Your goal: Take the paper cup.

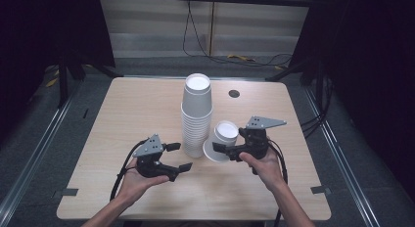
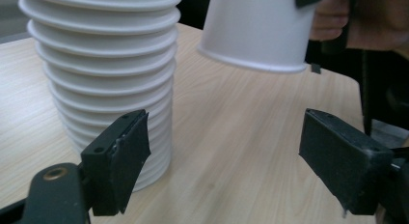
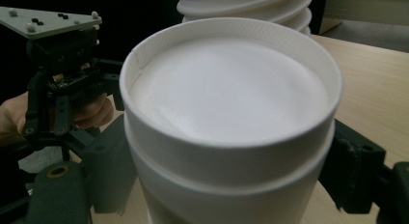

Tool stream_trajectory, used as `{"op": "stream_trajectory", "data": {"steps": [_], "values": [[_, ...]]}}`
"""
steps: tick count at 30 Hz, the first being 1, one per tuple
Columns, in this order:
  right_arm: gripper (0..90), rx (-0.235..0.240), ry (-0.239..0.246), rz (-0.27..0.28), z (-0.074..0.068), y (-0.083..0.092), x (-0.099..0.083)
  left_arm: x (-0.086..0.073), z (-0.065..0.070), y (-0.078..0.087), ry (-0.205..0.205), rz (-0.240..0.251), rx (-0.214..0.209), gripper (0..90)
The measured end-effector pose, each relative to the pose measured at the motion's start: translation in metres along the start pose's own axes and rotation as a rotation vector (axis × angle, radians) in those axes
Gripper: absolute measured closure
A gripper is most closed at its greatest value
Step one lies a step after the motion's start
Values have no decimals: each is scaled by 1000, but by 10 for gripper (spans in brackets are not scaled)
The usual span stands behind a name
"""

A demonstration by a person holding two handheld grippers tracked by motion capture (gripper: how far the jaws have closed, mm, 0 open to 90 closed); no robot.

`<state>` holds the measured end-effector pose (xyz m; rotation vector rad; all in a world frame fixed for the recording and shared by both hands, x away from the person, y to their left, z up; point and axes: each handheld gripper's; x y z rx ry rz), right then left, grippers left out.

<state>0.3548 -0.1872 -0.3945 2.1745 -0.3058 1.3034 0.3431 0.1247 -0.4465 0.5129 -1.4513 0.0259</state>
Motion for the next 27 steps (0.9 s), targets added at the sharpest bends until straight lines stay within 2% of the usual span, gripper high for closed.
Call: {"op": "stream_trajectory", "data": {"steps": [1, 8, 14, 15, 17, 22, 24, 25, 27], "values": [[191, 7, 2, -12, -1, -4, -2, -1, 2, -2, 0, -4, -17, 160], [191, 44, 3, -20, -2, -10, -11, -5, 8, -5, 1, -15, -32, 156], [191, 71, -1, -33, -6, -12, -14, -5, 11, -6, -11, 5, -61, 155], [192, 88, -4, -34, -7, -14, -14, -4, 13, -6, -29, 19, -78, 156], [192, 96, -1, -44, -10, -16, -16, -4, 13, -5, -36, 22, -85, 155], [193, 104, 13, -67, -15, -23, -19, -5, 13, -7, -17, 25, -95, 155], [193, 119, 11, -77, -18, -27, -21, -8, 13, -7, -12, 15, -91, 155], [193, 140, 5, -82, -20, -31, -22, -10, 13, -8, -7, 6, -102, 156], [194, 143, 9, -89, -22, -34, -24, -10, 14, -9, -7, -2, -100, 156]]}}
Point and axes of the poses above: each handheld gripper's, and its own axes: y roughly backward along the jaws, x roughly out of its top, z roughly to its right, and after that the axes turned 8 degrees about -y, right-handed
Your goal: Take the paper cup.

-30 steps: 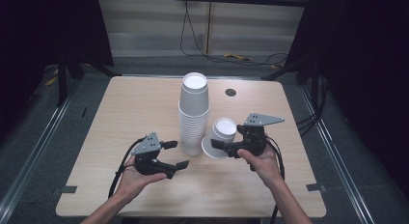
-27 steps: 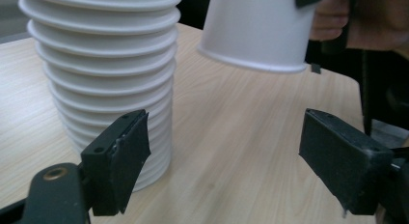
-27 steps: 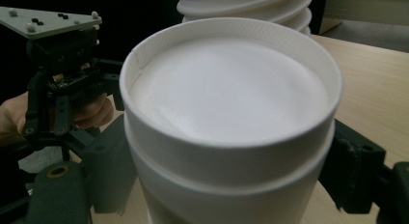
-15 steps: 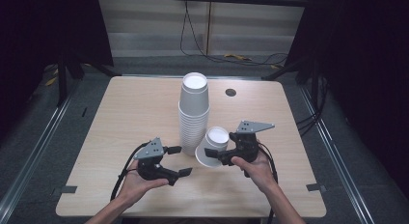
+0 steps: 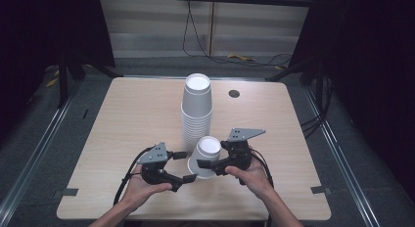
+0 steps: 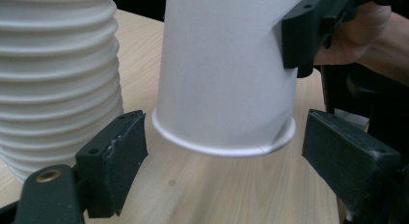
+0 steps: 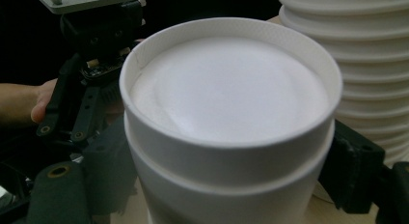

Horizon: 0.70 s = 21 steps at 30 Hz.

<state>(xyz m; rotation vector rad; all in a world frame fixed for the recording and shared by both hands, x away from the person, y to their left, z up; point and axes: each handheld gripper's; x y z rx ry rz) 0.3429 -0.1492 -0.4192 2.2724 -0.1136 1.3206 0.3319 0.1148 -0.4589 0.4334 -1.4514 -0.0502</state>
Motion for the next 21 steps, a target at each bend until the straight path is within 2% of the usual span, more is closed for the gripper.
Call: {"op": "stream_trajectory", "data": {"steps": [5, 11, 16, 21], "values": [[195, 14, -3, -13, -2, -5, -2, 0, 0, -2, 7, 5, -8, 155], [196, 24, -6, -14, -5, -10, -2, -1, 0, -3, -2, -1, -8, 152], [197, 39, -9, -20, -8, -16, -5, -2, 2, -8, -11, -30, -7, 96], [199, 63, -26, 7, -8, -22, -10, -2, 2, -10, -11, -45, -5, 61]]}}
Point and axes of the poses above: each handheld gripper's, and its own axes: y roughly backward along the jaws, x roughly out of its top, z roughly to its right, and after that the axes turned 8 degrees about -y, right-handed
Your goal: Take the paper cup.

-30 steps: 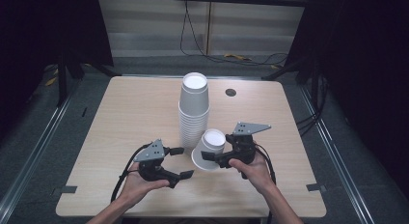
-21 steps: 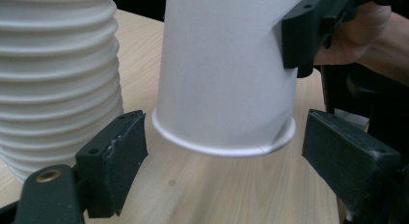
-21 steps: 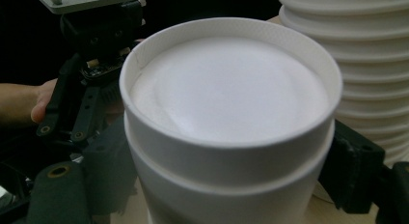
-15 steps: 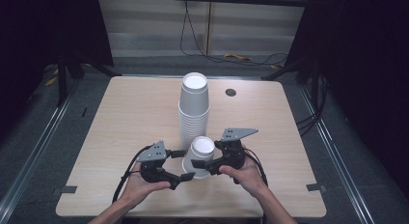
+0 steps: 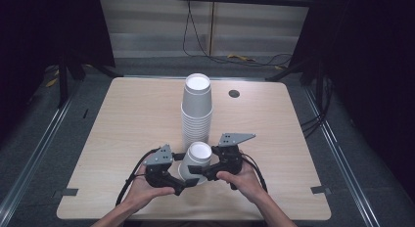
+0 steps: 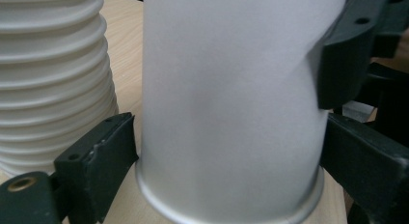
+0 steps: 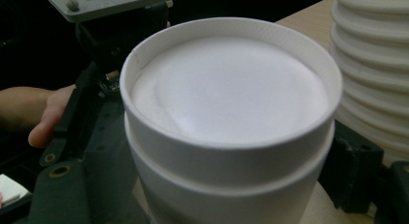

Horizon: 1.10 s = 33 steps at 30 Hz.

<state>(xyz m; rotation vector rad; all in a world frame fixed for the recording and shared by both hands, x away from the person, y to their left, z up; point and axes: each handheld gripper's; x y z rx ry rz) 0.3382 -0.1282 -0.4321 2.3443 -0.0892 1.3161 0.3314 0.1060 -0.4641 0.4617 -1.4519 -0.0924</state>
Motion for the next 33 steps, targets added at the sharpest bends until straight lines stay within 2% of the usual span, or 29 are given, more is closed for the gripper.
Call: {"op": "stream_trajectory", "data": {"steps": [4, 5, 10, 12, 13, 18, 23, 27, 30, 33], "values": [[199, 13, -12, 10, -1, -2, -1, 0, 0, -1, 4, 7, -4, 58], [199, 12, -17, 18, -2, -3, -1, 1, 1, 0, -14, 12, 4, 65], [199, 15, -25, 36, -4, -2, -1, 2, 2, 1, -12, 34, -6, 81], [199, 18, -19, 40, -4, -2, -1, 2, 2, 1, -13, 40, -13, 81], [199, 25, -18, 46, -5, -1, 0, 2, 2, 1, -11, 57, -13, 81], [199, 27, 1, 47, -7, -1, 0, 3, 3, 2, -16, 63, -9, 93], [196, 33, 5, 51, -6, -1, 0, 3, 2, 4, -28, 52, -9, 113], [180, 36, -4, 24, -5, -1, -1, 3, 3, 3, -44, 30, -19, 131], [175, 35, -18, 9, -4, 0, 0, 3, 3, 2, -36, 20, -28, 134], [148, 13, -8, 11, -5, 2, 0, 3, 2, 3, -39, 5, -33, 136]]}}
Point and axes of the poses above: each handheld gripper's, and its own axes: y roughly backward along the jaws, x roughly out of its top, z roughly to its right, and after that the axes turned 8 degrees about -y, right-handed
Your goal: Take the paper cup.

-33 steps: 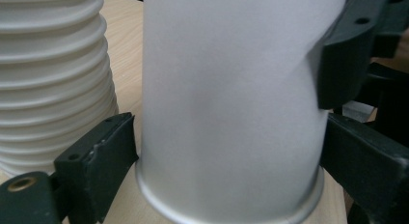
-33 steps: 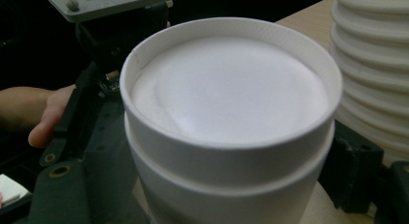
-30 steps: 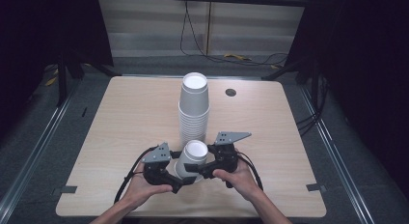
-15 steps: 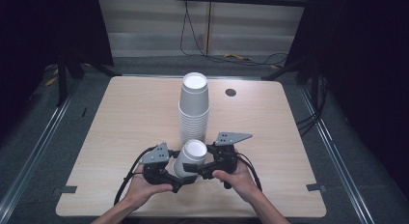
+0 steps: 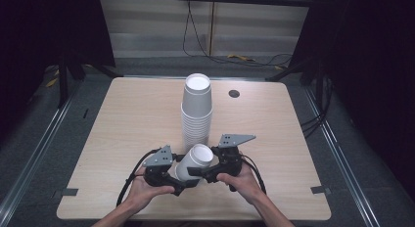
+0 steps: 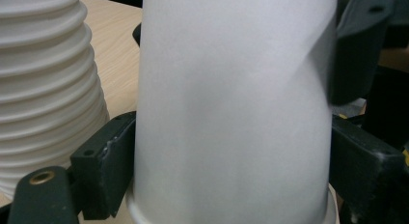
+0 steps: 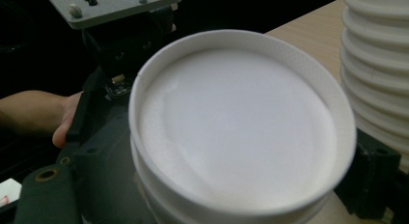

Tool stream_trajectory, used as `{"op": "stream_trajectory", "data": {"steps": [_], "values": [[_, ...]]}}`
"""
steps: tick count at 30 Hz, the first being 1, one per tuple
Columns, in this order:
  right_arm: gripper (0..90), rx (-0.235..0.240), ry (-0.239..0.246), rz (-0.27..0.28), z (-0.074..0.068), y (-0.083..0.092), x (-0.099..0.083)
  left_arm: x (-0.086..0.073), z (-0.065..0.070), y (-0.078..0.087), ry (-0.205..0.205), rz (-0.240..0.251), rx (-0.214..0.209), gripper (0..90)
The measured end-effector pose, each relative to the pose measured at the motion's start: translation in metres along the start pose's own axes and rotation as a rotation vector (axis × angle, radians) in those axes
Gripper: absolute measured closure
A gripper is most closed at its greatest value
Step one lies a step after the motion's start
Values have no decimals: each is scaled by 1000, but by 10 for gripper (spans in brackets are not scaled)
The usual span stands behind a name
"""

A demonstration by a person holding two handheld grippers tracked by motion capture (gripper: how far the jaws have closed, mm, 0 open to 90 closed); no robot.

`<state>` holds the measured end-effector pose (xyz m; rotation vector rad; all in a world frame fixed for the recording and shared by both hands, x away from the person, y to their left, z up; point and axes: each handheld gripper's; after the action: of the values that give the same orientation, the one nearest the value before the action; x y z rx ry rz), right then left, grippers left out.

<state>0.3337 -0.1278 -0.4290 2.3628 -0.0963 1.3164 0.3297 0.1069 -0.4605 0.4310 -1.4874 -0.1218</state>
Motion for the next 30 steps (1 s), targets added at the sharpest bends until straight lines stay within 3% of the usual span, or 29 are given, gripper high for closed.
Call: {"op": "stream_trajectory", "data": {"steps": [21, 30], "values": [[136, 16, 5, 14, -1, 6, 5, -2, 3, -4, -10, -46, -40, 154], [136, 4, 5, 44, -1, 20, 14, -3, 3, -3, -6, -85, -45, 154]]}}
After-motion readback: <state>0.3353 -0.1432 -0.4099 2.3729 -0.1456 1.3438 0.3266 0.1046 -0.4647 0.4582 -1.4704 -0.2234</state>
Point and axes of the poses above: each handheld gripper's, and its own axes: y roughly backward along the jaws, x roughly out of its top, z roughly to its right, and after that the axes turned 8 degrees about -y, right-handed
